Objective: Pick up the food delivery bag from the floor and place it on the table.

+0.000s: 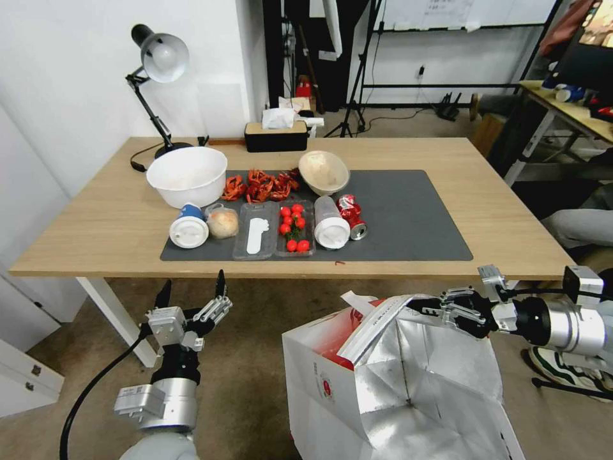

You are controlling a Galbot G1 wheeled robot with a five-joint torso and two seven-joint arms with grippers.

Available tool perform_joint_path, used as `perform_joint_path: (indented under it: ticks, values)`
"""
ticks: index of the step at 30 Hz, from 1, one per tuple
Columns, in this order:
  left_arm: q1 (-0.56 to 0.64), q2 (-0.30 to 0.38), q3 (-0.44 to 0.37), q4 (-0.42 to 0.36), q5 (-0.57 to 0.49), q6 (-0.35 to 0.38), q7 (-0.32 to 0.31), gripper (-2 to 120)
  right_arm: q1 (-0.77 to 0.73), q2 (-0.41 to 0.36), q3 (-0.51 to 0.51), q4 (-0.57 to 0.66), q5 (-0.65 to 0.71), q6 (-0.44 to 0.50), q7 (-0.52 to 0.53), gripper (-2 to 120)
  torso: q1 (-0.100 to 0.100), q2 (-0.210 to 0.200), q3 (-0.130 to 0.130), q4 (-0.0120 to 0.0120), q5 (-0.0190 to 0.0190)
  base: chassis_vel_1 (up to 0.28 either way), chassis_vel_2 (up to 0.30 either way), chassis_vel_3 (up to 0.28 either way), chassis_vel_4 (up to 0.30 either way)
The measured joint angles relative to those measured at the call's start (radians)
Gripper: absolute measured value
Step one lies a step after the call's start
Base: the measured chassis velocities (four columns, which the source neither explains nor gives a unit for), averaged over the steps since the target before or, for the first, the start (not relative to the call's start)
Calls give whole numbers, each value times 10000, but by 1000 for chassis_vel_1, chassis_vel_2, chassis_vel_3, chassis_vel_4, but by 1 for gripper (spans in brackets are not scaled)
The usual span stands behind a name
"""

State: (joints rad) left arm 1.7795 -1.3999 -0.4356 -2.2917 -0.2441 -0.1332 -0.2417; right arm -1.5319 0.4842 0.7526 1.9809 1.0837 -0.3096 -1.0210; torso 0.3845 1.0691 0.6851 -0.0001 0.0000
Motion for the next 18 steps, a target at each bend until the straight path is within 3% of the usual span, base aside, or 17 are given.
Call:
perform_joint_path:
  ticks: [9, 18]
  values:
    - [6, -10, -9, -14, 23, -53, 24, 100, -86, -385, 457, -86, 499, -46, -194, 0, -5, -10, -6, -1, 0, 0, 0, 0, 0]
    - [130, -158, -129, -183, 115, -183, -33, 100, -144, -1271, 854, -175, 2218, -299, -353, 0, -7, -18, -11, 0, 0, 0, 0, 0, 0]
